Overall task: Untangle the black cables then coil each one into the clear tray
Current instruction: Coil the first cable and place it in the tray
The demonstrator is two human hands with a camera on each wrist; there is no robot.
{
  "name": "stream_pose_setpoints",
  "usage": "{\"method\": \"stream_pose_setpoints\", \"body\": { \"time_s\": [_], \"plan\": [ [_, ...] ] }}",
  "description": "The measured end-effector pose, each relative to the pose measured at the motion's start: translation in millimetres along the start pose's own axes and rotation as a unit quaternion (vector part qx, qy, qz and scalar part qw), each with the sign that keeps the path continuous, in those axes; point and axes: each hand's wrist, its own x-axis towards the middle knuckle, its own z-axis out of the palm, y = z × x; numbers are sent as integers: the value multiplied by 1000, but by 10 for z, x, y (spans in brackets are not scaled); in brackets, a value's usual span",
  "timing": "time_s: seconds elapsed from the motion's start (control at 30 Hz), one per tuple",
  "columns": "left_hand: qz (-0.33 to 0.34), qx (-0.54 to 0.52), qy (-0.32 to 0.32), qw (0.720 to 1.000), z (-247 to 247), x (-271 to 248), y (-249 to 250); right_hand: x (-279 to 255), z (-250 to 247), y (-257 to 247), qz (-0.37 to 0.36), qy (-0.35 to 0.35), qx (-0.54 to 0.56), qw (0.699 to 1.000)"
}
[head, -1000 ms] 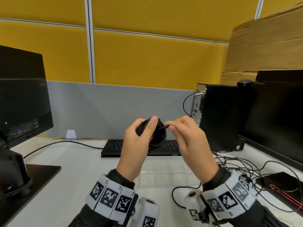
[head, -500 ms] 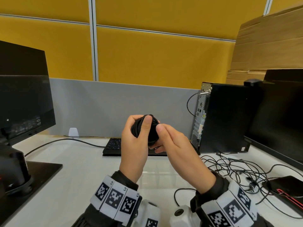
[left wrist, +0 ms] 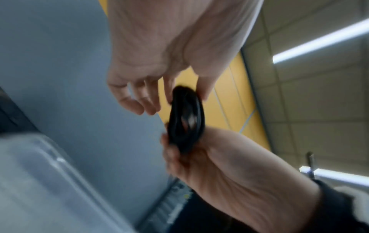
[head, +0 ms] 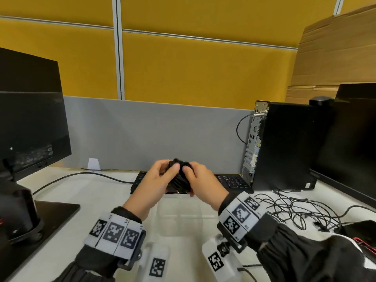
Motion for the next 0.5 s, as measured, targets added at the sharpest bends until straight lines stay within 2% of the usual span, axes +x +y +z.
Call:
{"method": "stream_pose_setpoints", "body": {
  "time_s": [0.1,0.2,0.27,0.33,0.43,0.5],
  "plan": [
    [-42,172,-19,984,-219,124,-236,127,172,113,47,-65,-103,991],
    [-88,302,-28,949,-363,216,-491,205,370,164,97,-141,-223,960],
    [-133,316,-39,939,-396,234,-594,241,466,169,120,-161,-280,939],
    [-173,311,-64,932,-406,227,-656,267,535,176,145,-158,-298,930],
    [-195,241,-79,948,-409,212,-681,289,574,164,158,-148,-330,919],
    [-183,212,-69,957,-412,216,-694,290,600,151,155,-139,-345,915]
  ]
}}
